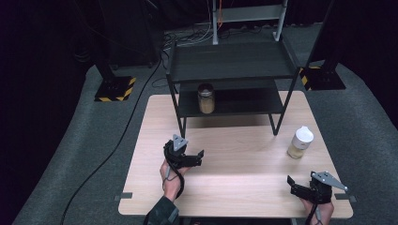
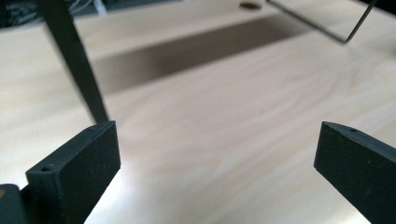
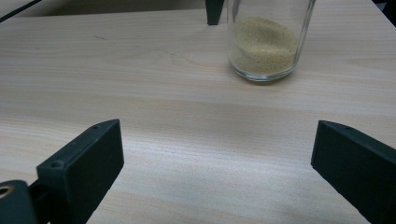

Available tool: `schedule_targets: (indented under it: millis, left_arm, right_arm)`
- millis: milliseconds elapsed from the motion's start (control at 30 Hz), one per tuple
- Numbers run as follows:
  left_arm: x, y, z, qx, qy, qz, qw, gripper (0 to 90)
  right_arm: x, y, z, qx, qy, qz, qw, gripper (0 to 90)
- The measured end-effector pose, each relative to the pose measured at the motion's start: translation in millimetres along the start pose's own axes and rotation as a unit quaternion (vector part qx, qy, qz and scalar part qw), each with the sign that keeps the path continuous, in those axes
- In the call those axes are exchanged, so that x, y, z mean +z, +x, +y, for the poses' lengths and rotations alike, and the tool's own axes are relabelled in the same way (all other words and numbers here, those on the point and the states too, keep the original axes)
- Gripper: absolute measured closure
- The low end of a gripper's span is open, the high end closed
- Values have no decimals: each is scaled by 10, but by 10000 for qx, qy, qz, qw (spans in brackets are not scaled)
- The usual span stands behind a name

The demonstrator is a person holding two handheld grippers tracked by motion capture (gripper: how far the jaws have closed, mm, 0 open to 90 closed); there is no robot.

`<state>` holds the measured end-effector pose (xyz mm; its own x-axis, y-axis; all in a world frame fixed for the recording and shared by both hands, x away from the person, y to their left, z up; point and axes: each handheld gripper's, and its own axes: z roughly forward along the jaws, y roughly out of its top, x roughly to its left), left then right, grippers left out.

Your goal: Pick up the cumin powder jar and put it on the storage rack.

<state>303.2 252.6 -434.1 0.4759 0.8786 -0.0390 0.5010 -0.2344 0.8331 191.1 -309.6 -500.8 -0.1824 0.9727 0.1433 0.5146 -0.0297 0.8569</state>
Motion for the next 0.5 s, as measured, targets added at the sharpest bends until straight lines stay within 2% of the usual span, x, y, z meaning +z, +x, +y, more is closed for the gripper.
schedule_targets:
  millis: [67,133,200,267,300,333,433,500]
  left_arm:
    - [3,20,-105,-46,188,43,9998,0]
    - [9,31,-163,-58,254,49,9996,0]
    - [26,27,-253,36,403,97,9991,0]
    - [45,30,-302,16,456,111,9989,0]
    - [58,56,-373,-134,453,62,9989,0]
    - [75,56,-421,-194,471,74,9987,0]
    - [94,64,-459,-295,527,63,9982,0]
    - [79,63,-480,-267,420,59,9987,0]
  right_arm:
    - [-1,5,-2,2,-5,-13,10000,8]
    - [-3,3,-4,-1,-11,-12,10000,7]
    - [-2,3,-4,0,-11,-11,10000,6]
    - [0,3,0,-2,-1,-7,10000,5]
    - [0,3,1,-11,3,-3,10000,4]
    - [0,5,2,-21,6,-8,10000,3]
    - [1,6,2,-30,10,-7,10000,2]
    - [0,4,-1,-28,-1,0,10000,2]
